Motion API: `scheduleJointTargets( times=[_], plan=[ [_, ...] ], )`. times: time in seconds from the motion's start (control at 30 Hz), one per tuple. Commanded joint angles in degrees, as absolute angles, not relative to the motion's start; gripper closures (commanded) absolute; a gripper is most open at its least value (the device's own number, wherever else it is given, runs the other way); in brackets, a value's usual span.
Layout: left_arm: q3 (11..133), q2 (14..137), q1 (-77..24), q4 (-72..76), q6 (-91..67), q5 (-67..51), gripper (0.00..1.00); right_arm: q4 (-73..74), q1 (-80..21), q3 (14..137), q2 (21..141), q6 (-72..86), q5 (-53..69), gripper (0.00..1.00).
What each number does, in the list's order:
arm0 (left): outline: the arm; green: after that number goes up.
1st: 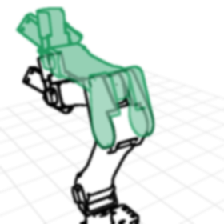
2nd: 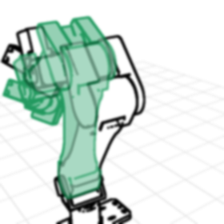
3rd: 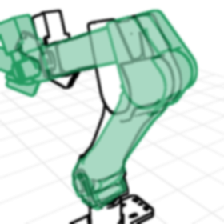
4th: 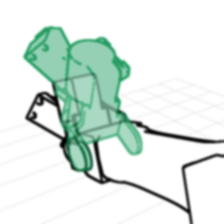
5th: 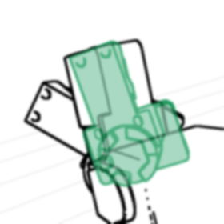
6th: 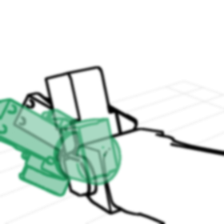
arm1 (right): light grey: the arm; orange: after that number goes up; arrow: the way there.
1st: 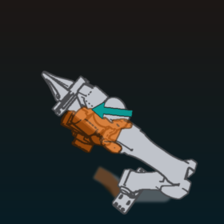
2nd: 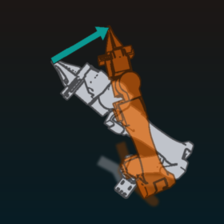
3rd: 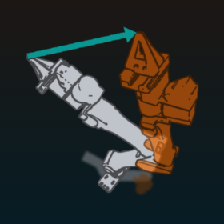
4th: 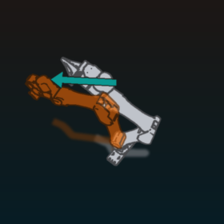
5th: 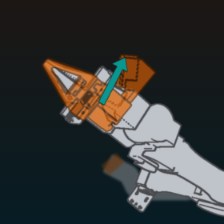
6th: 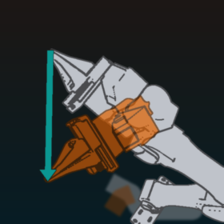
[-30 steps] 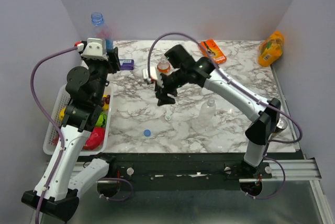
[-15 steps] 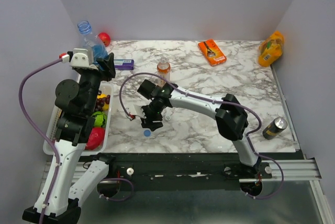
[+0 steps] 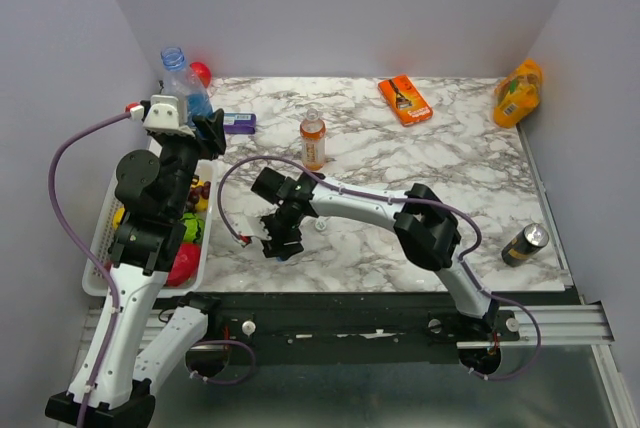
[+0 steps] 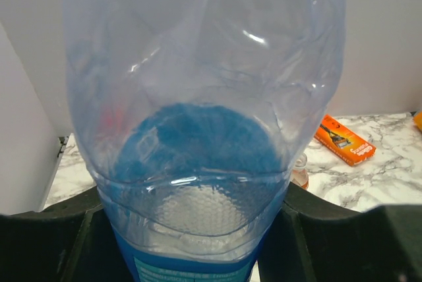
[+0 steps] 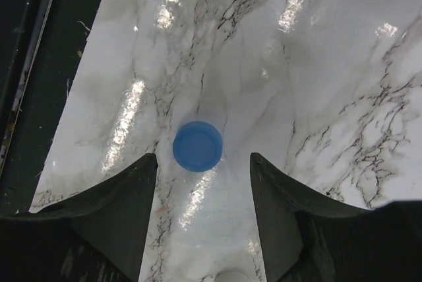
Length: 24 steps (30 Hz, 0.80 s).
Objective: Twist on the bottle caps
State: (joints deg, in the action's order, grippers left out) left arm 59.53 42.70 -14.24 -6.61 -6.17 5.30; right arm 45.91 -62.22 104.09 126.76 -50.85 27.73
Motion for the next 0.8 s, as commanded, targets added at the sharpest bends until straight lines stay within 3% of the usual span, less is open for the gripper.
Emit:
scheduleJointTargets(
  times=[0.0, 0.77],
  plan=[
    [58.6, 42.3, -13.7, -6.4, -7.0, 4.2, 1.00, 46.1, -63.1, 104.8, 128.3, -53.3, 29.4, 0.34],
    [56.0, 42.3, -13.4, -4.8, -7.3, 4.3, 1.00, 43.6, -63.6, 102.3, 129.5, -53.6, 26.5, 0.39]
  ],
)
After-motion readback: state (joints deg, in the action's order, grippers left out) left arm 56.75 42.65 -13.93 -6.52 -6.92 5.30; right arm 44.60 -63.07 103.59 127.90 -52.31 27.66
